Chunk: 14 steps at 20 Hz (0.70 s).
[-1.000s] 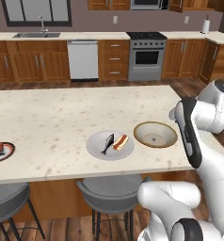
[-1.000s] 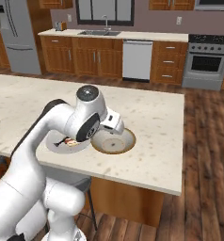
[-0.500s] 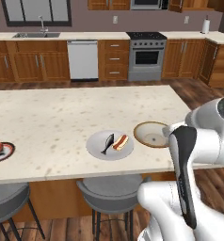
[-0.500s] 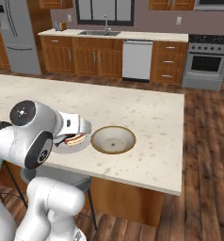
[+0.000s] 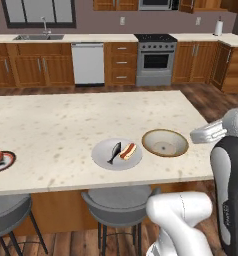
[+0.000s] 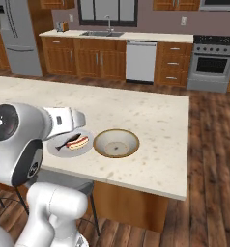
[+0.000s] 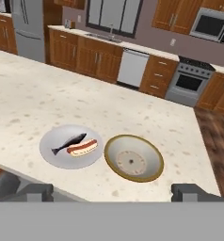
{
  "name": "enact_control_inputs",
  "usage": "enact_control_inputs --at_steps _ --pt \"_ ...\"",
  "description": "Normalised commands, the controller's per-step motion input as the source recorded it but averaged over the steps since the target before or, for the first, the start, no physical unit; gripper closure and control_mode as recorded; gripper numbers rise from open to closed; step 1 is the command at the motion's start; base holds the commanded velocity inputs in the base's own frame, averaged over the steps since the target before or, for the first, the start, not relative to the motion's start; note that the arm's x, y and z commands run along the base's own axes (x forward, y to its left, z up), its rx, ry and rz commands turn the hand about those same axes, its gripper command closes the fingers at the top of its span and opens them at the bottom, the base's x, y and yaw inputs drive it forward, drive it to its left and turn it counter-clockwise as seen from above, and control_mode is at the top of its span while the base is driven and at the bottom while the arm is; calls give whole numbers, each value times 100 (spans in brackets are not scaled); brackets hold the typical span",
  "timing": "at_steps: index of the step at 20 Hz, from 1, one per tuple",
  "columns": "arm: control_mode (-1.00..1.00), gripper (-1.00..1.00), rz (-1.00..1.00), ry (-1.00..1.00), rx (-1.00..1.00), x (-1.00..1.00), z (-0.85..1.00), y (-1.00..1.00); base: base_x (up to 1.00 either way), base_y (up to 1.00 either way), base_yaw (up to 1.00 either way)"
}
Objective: Take the smaller bowl and place it next to the appetizer plate on the dining counter , and place the larger bowl next to the plate with cooked food.
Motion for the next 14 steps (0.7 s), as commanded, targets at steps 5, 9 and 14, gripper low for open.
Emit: enact_control_inputs --at_steps 5,9,14 --pt "100 -100 1 -1 -3 0 -11 7 1 8 0" --pt "100 -100 0 0 0 0 0 0 -65 -59 0" --pt "100 -100 0 0 0 0 0 0 -44 -100 -5"
